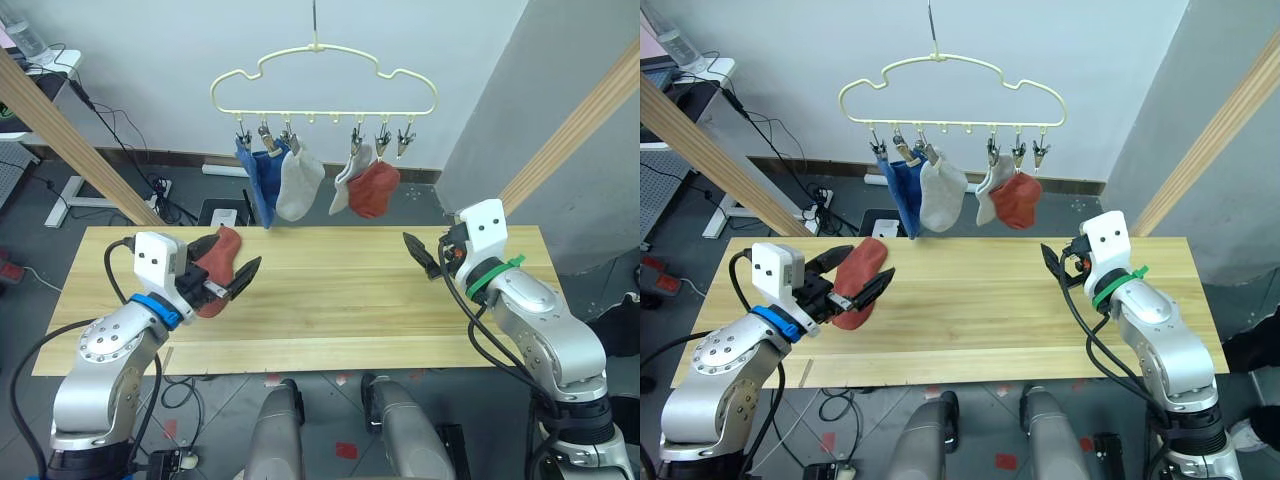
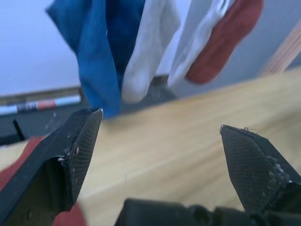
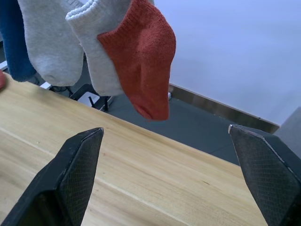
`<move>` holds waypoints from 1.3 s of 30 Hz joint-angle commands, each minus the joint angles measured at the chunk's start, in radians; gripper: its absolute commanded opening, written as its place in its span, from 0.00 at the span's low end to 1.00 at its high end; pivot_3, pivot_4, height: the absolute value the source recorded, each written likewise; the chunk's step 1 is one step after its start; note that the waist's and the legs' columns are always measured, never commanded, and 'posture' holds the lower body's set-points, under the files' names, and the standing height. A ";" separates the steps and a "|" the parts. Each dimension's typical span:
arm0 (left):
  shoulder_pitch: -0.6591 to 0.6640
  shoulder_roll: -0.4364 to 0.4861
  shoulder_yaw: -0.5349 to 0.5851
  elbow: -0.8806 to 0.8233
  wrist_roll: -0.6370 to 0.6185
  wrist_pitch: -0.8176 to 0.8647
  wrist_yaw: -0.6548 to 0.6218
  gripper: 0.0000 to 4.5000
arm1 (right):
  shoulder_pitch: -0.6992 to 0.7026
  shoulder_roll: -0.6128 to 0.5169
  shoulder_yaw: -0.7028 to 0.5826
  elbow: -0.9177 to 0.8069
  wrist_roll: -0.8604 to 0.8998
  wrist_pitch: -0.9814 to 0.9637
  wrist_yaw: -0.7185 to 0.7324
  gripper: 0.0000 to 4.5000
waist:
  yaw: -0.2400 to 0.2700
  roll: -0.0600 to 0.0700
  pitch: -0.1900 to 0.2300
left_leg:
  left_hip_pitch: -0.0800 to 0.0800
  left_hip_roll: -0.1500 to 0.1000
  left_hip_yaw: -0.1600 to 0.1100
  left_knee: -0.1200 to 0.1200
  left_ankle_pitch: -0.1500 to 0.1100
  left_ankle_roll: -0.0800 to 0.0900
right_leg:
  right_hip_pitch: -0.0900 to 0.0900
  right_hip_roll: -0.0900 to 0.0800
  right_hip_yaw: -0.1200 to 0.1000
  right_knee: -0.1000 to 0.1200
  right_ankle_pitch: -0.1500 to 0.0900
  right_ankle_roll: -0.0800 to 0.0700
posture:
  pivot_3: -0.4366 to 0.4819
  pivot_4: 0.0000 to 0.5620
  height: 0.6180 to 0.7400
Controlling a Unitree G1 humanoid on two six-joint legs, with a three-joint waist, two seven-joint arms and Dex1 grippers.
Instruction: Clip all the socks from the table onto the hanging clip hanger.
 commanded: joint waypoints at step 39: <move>-0.146 0.002 -0.032 -0.014 -0.232 -0.108 -0.234 1.00 | -0.312 0.312 0.022 0.183 -0.233 -0.188 -0.270 0.73 | -0.002 0.000 0.000 | 0.000 0.000 -0.001 0.004 0.000 0.000 | 0.002 0.001 0.000 0.000 0.002 0.001 | 0.50 0.57 1.00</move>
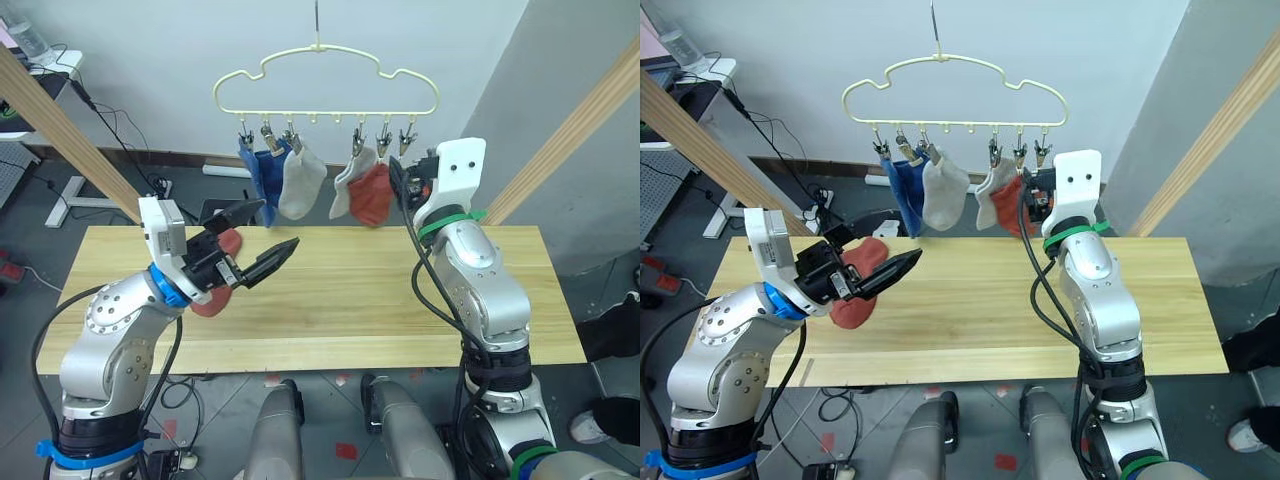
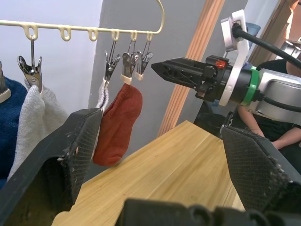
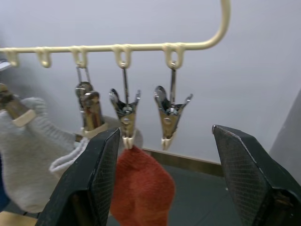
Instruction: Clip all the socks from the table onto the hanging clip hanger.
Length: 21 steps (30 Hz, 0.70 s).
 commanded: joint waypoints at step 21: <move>0.007 0.001 -0.012 -0.024 0.016 -0.031 0.008 1.00 | -0.102 0.065 -0.028 0.106 -0.026 -0.102 -0.056 0.73 | 0.000 0.000 0.000 | 0.000 0.000 0.000 0.000 0.000 0.000 | 0.000 0.000 0.000 0.000 0.000 0.000 | 0.51 0.58 1.00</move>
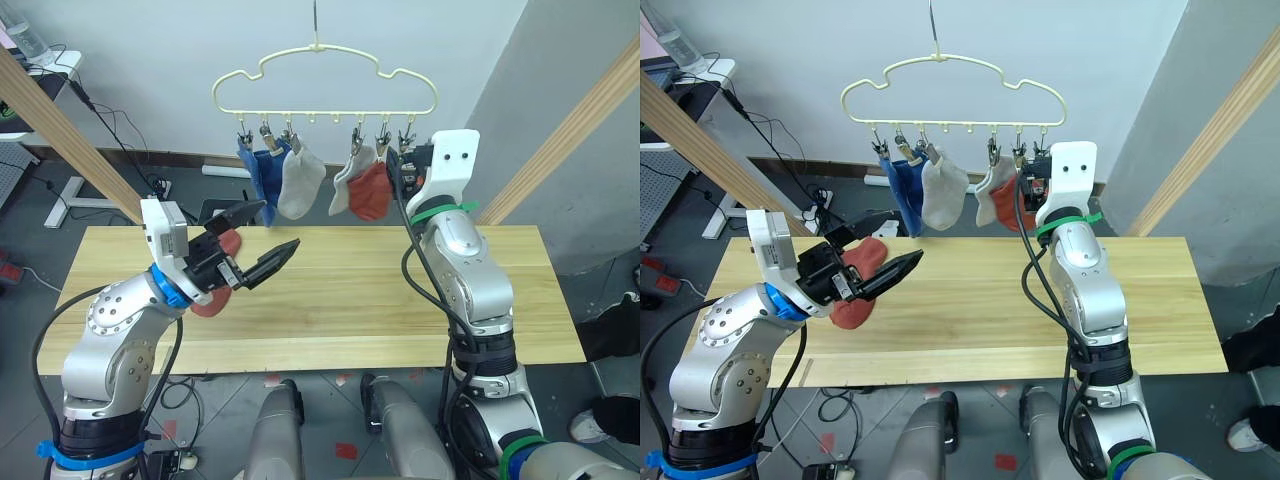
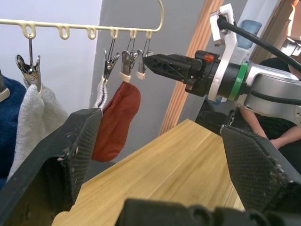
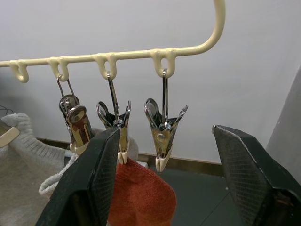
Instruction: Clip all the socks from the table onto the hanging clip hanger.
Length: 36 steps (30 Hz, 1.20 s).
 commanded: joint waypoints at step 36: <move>0.017 0.009 -0.025 -0.044 0.011 -0.014 0.018 1.00 | -0.096 0.052 -0.015 0.104 -0.080 -0.122 -0.080 0.28 | 0.000 0.000 0.000 | 0.000 0.000 0.000 -0.001 0.000 0.000 | 0.000 0.000 0.000 -0.001 0.000 0.000 | 0.52 0.56 1.00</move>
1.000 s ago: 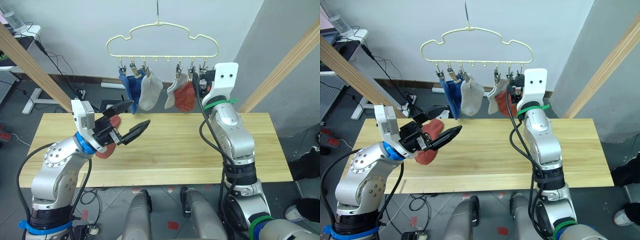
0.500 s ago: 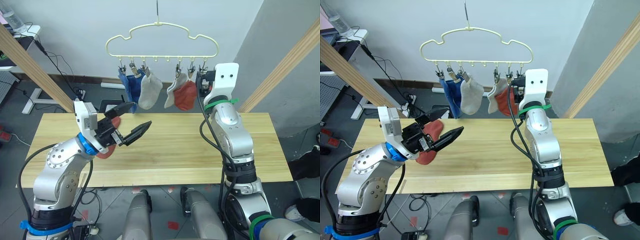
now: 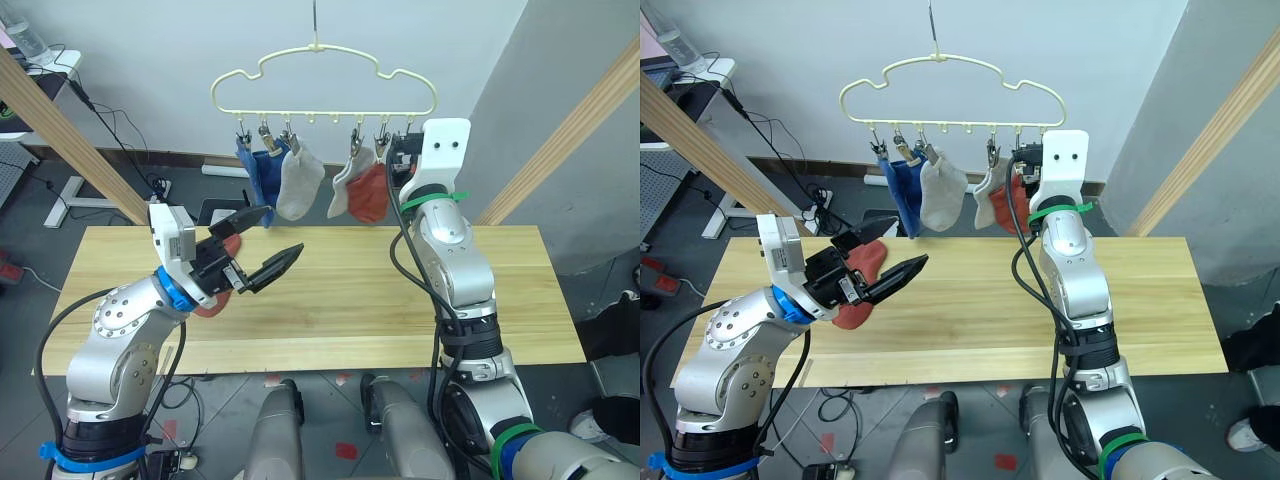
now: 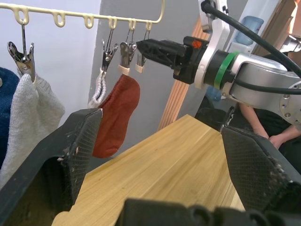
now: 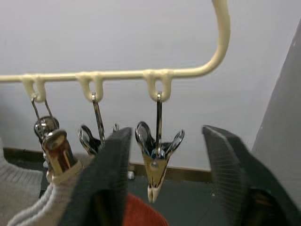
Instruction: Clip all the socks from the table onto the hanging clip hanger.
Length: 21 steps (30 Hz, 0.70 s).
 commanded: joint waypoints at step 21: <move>0.091 0.016 0.003 0.029 0.079 -0.030 0.007 1.00 | -0.025 -0.171 -0.122 -0.179 0.234 0.267 0.259 0.14 | 0.002 0.001 0.000 | 0.000 0.000 0.000 -0.001 0.000 0.000 | 0.000 -0.001 0.000 -0.001 0.000 0.000 | 0.49 0.60 1.00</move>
